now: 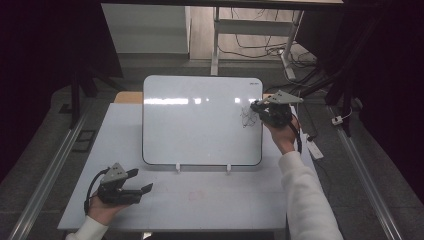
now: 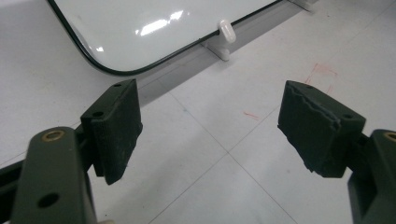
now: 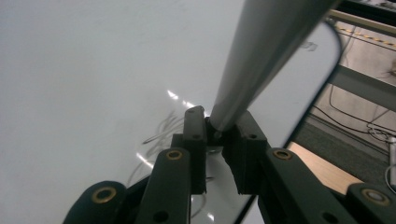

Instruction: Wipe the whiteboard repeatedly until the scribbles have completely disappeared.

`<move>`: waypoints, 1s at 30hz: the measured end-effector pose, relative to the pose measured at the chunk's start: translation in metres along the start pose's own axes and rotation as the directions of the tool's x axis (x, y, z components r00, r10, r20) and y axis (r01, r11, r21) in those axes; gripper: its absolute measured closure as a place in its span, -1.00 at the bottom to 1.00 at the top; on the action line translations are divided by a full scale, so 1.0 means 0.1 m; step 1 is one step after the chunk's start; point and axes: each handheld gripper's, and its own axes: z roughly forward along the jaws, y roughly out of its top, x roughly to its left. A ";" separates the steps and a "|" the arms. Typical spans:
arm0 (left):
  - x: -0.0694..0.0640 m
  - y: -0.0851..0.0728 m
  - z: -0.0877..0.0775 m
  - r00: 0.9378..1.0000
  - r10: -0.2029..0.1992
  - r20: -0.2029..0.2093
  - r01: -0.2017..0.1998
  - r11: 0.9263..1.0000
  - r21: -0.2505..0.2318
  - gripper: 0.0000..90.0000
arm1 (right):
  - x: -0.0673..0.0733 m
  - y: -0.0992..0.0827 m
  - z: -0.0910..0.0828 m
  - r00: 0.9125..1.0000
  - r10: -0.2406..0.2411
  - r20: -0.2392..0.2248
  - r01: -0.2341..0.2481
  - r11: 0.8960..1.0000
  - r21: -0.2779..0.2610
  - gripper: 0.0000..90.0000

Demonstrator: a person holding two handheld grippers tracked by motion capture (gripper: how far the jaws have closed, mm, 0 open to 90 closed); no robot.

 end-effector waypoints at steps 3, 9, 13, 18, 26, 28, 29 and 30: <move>-0.02 0.00 -0.01 1.000 0.005 -0.001 -0.005 1.000 0.000 -0.51 | -0.13 0.03 -0.02 0.996 0.064 0.054 -0.062 0.998 -0.030 0.72; 0.00 0.00 0.00 1.000 0.001 0.002 -0.001 1.000 0.000 -0.51 | 0.00 -0.02 -0.01 0.999 -0.012 -0.051 0.013 1.000 0.028 0.72; -0.01 0.00 0.01 1.000 0.004 0.001 -0.004 1.000 0.002 -0.51 | -0.03 0.00 -0.01 1.000 -0.001 0.000 0.001 1.000 0.006 0.72; -0.01 0.00 0.00 1.000 0.002 0.000 -0.002 1.000 -0.002 -0.51 | 0.13 0.00 0.08 0.998 -0.014 -0.065 0.015 1.000 0.007 0.72; -0.02 0.01 -0.01 1.000 0.008 0.002 -0.008 1.000 -0.004 -0.51 | 0.13 0.05 0.11 0.999 0.038 0.005 -0.038 0.999 -0.025 0.72; -0.01 0.00 -0.01 1.000 0.003 0.001 -0.003 1.000 -0.004 -0.51 | 0.25 0.03 0.15 0.998 -0.010 -0.064 0.009 1.000 -0.004 0.72; 0.00 0.00 0.00 1.000 0.003 0.001 -0.003 1.000 -0.002 -0.51 | 0.31 0.03 0.16 0.996 -0.050 -0.070 0.051 0.999 0.009 0.72; 0.00 0.00 0.01 1.000 0.000 0.002 0.000 1.000 0.001 -0.51 | 0.33 0.03 0.16 0.996 -0.072 -0.059 0.073 0.997 0.013 0.72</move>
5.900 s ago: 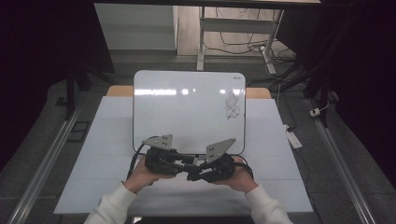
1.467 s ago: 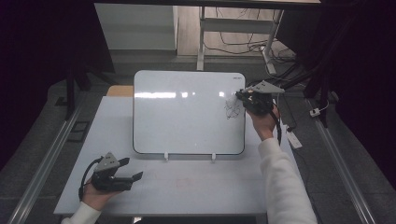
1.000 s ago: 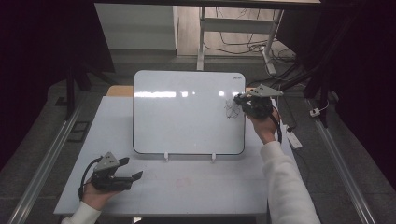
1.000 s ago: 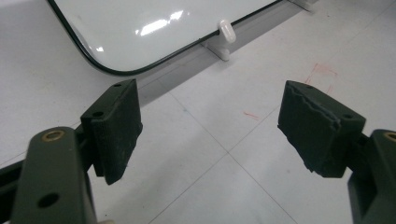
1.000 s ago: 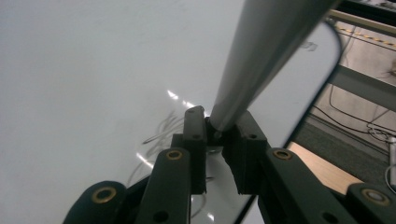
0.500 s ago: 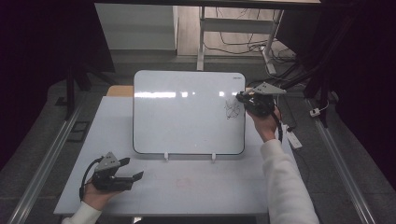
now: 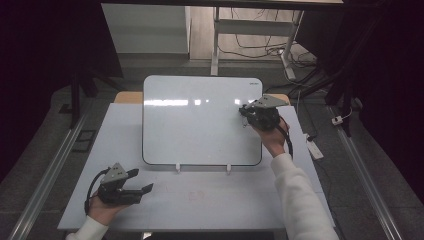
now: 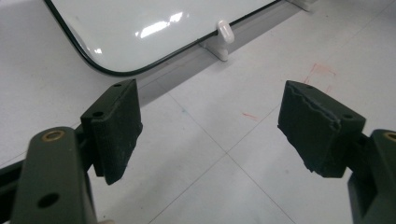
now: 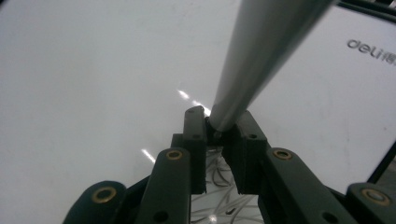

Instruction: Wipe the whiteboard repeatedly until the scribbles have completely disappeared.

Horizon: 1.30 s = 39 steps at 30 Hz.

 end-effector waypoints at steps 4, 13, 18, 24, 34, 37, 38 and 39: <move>-0.02 0.00 0.00 1.000 0.008 -0.001 -0.008 1.000 0.000 -0.51 | -0.16 0.01 -0.03 0.991 0.118 0.069 -0.115 0.992 -0.052 0.72; -0.02 0.01 0.01 1.000 0.008 0.001 -0.008 1.000 0.004 -0.51 | -0.07 -0.02 -0.03 0.996 0.076 0.050 -0.075 0.997 -0.031 0.72; -0.02 0.01 -0.01 1.000 0.004 0.000 -0.004 1.000 -0.004 -0.51 | -0.03 0.01 0.03 0.998 0.065 0.006 -0.065 0.997 -0.040 0.72; -0.01 0.01 0.00 1.000 0.004 0.002 -0.004 1.000 0.001 -0.51 | -0.10 0.02 0.00 0.993 0.108 0.049 -0.106 0.993 -0.042 0.72; -0.02 0.01 0.00 1.000 0.007 0.000 -0.007 1.000 0.000 -0.51 | -0.03 -0.10 -0.10 0.991 0.103 0.090 -0.100 0.994 -0.035 0.72; -0.01 0.01 -0.01 1.000 0.003 -0.001 -0.003 1.000 -0.005 -0.51 | -0.03 -0.13 -0.11 0.989 0.125 0.082 -0.122 0.992 -0.040 0.72; -0.01 0.01 0.00 1.000 0.000 -0.001 0.000 1.000 -0.005 -0.51 | 0.03 -0.13 -0.09 0.993 0.104 0.051 -0.103 0.994 -0.028 0.72; 0.00 0.01 0.00 1.000 -0.001 -0.002 0.001 1.000 -0.003 -0.51 | 0.09 -0.15 -0.07 0.997 0.078 0.021 -0.077 0.997 -0.020 0.72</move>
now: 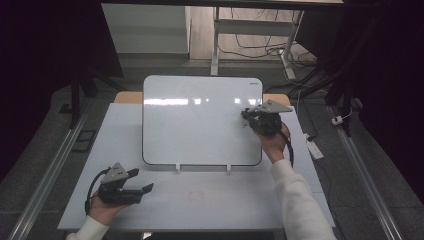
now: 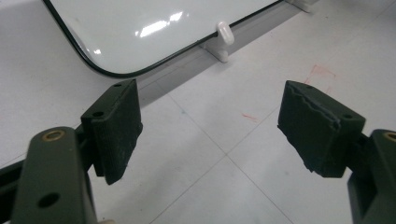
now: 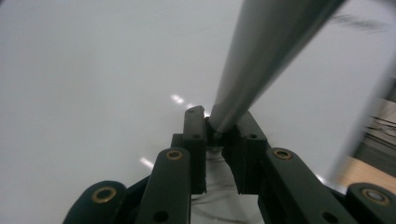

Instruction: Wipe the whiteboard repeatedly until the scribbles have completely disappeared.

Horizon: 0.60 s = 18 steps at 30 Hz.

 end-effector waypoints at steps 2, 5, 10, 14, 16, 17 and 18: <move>0.00 0.00 0.01 1.000 0.004 0.001 -0.004 1.000 0.004 -0.51 | 0.05 -0.02 0.00 0.999 -0.041 0.000 0.041 0.999 0.009 0.72; -0.02 0.00 0.00 1.000 0.007 0.000 -0.007 1.000 0.003 -0.51 | -0.12 -0.02 -0.06 0.997 0.036 0.074 -0.034 0.999 -0.025 0.72; 0.00 0.00 0.00 1.000 0.004 0.001 -0.004 1.000 0.002 -0.51 | -0.11 -0.02 -0.08 0.997 0.052 0.060 -0.051 0.998 -0.024 0.72; 0.00 0.00 0.01 1.000 0.005 0.001 -0.005 1.000 0.005 -0.51 | 0.07 -0.08 -0.03 0.999 -0.043 0.000 0.043 0.999 0.009 0.72; -0.01 0.00 0.00 1.000 0.006 0.001 -0.006 1.000 0.004 -0.51 | -0.05 -0.05 -0.07 0.998 0.005 0.061 -0.004 1.000 -0.017 0.72; -0.01 0.00 0.00 1.000 0.005 0.001 -0.005 1.000 0.003 -0.51 | -0.15 -0.03 -0.09 0.995 0.028 0.099 -0.025 0.999 -0.029 0.72; -0.02 0.00 0.00 1.000 0.005 0.001 -0.005 1.000 0.002 -0.51 | -0.24 -0.01 -0.11 0.991 0.068 0.115 -0.063 0.997 -0.042 0.72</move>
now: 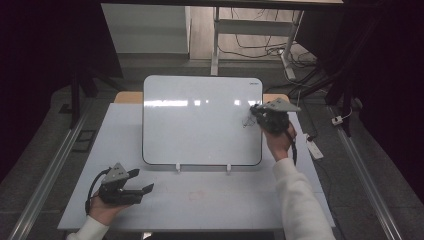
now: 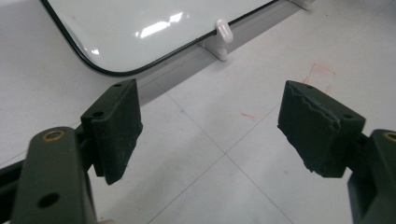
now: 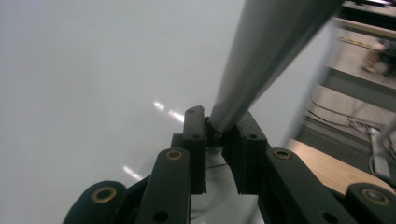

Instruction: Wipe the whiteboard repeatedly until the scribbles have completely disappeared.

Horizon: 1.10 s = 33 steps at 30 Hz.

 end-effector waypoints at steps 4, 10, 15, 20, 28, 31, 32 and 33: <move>0.01 0.00 0.00 1.000 -0.001 0.001 0.001 1.000 -0.002 -0.51 | 0.05 0.01 0.00 0.999 -0.020 -0.039 0.021 1.000 0.021 0.72; 0.00 0.00 0.01 1.000 0.000 0.001 0.000 1.000 0.000 -0.51 | 0.18 -0.11 -0.03 0.995 -0.067 -0.070 0.070 0.997 0.034 0.72; -0.01 0.01 0.00 1.000 0.002 0.002 -0.002 1.000 -0.004 -0.51 | 0.09 -0.09 -0.05 0.999 -0.018 -0.027 0.018 1.000 0.018 0.72; 0.00 0.01 0.02 1.000 0.000 0.002 0.000 1.000 0.002 -0.51 | 0.43 -0.17 -0.01 0.979 -0.164 -0.121 0.172 0.983 0.058 0.72; 0.00 0.01 0.01 1.000 -0.004 0.002 0.004 1.000 -0.001 -0.51 | 0.31 -0.15 0.01 0.991 -0.044 -0.127 0.049 0.998 0.038 0.72; 0.00 0.01 0.02 1.000 0.000 0.004 0.000 1.000 0.004 -0.51 | 0.41 -0.19 -0.01 0.983 -0.115 -0.140 0.124 0.991 0.058 0.72; -0.01 0.01 0.02 1.000 0.002 0.005 -0.002 1.000 0.004 -0.51 | 0.36 -0.19 -0.02 0.988 -0.088 -0.124 0.095 0.994 0.047 0.72; -0.01 0.01 0.01 1.000 0.004 0.005 -0.004 1.000 0.002 -0.51 | 0.30 -0.18 -0.04 0.994 -0.057 -0.094 0.061 0.997 0.039 0.72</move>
